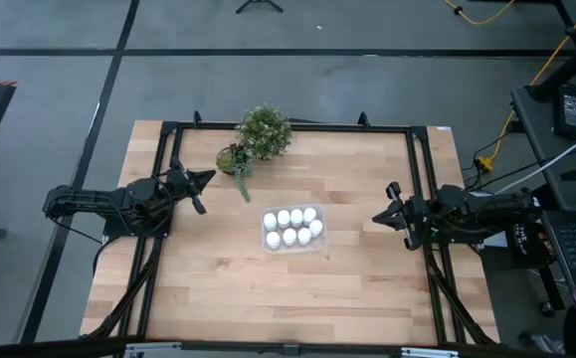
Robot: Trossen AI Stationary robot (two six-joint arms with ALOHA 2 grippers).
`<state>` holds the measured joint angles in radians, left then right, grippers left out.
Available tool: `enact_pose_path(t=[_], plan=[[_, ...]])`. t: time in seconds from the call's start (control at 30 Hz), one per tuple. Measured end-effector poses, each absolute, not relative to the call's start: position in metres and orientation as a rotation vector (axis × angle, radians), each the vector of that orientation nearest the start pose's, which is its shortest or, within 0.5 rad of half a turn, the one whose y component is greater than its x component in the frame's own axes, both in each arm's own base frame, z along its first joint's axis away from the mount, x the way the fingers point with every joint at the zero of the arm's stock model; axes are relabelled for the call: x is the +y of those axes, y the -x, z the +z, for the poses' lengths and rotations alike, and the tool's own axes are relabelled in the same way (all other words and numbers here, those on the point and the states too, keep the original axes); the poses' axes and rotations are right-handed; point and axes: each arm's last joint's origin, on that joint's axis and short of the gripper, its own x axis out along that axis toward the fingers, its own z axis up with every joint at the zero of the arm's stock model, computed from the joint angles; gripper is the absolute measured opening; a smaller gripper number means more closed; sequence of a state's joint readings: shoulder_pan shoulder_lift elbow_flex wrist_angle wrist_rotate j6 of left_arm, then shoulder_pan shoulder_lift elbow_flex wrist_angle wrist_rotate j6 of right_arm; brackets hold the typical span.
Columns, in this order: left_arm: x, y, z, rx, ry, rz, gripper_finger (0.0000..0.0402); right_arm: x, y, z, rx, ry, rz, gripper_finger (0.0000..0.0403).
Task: Pick and place pill bottles into a basket
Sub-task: Return to Home Position
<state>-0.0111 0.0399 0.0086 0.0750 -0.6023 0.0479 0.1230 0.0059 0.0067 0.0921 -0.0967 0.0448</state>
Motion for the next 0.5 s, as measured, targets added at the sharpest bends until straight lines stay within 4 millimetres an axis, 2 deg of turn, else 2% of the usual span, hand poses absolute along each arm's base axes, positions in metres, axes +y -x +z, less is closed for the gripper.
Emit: enact_pose_path(t=[0.5], plan=[[0.0153,-0.0947,0.1703,-0.028,-0.033,0.592,0.0007,0.0147,-0.096,0.1742,-0.088,-0.046,0.222,0.0021]])
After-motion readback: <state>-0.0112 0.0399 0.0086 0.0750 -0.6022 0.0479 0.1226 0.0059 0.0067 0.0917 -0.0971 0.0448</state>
